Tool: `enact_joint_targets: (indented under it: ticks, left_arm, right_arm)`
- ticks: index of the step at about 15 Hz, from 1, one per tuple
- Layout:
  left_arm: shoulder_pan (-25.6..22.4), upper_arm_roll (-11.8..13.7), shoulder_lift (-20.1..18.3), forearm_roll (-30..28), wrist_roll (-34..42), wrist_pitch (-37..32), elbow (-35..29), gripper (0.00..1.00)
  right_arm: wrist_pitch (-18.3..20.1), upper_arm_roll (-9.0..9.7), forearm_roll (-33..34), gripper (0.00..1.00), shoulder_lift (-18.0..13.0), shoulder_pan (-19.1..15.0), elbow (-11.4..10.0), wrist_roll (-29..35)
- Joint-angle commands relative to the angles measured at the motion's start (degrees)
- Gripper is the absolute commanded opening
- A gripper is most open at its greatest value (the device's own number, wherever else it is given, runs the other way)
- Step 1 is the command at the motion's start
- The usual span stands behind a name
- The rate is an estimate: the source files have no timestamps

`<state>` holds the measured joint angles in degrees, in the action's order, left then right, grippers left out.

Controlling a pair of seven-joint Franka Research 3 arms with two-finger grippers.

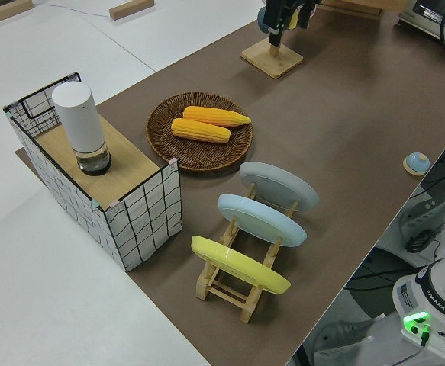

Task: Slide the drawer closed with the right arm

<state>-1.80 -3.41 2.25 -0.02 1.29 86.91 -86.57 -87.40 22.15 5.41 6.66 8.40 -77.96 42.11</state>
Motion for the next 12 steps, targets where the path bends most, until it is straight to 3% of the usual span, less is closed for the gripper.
enact_joint_targets:
  ticks: [1,5,9,12]
  left_arm:
    - [-0.22,-0.37,0.65,0.98,0.55,-1.13,1.49,0.99]
    - [-0.22,-0.37,0.65,0.98,0.55,-1.13,1.4,0.99]
    - [-0.22,-0.37,0.65,0.98,0.55,-1.13,1.4,0.99]
    - [-0.22,-0.37,0.65,0.98,0.55,-1.13,1.49,0.99]
  right_arm:
    - [-1.54,-0.18,1.45,0.0,3.0,1.8,-1.13,11.38]
    - [-3.03,-0.35,1.19,0.0,5.64,1.54,-3.86,21.32]
    - [-8.47,-0.97,0.48,0.0,6.44,0.13,-8.69,28.01]
    - [-11.9,-1.15,0.4,0.0,6.79,-1.01,-10.89,31.27]
